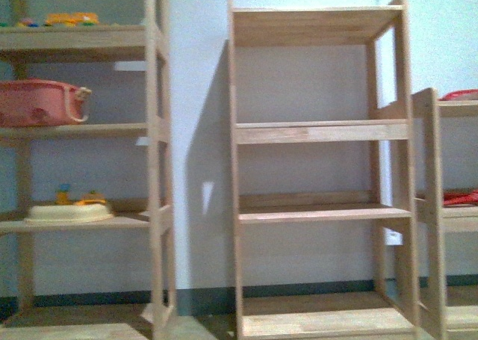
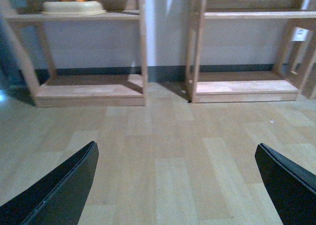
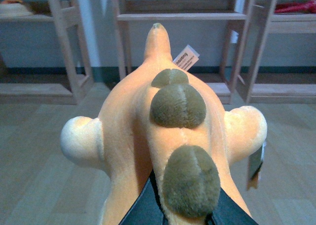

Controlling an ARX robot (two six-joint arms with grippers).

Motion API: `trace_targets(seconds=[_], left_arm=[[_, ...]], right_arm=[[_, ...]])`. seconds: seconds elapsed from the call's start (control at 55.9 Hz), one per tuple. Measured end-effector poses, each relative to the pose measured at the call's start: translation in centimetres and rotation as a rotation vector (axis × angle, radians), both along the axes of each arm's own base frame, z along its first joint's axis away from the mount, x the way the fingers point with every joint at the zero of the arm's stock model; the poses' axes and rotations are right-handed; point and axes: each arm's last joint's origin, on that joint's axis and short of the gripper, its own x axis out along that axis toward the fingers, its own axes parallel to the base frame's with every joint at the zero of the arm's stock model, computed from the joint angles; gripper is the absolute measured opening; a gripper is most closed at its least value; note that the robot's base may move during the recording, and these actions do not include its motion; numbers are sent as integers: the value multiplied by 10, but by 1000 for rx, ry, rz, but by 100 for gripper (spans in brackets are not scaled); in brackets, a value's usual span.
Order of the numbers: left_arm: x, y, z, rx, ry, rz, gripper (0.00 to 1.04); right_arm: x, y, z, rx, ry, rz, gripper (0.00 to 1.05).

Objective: Put away toys

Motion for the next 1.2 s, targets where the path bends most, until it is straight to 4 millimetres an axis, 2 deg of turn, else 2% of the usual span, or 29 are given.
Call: trace_targets(seconds=[1.199], left_arm=[[0,0,0,0,0,5,98]], right_arm=[[0,0,0,0,0,6,6]])
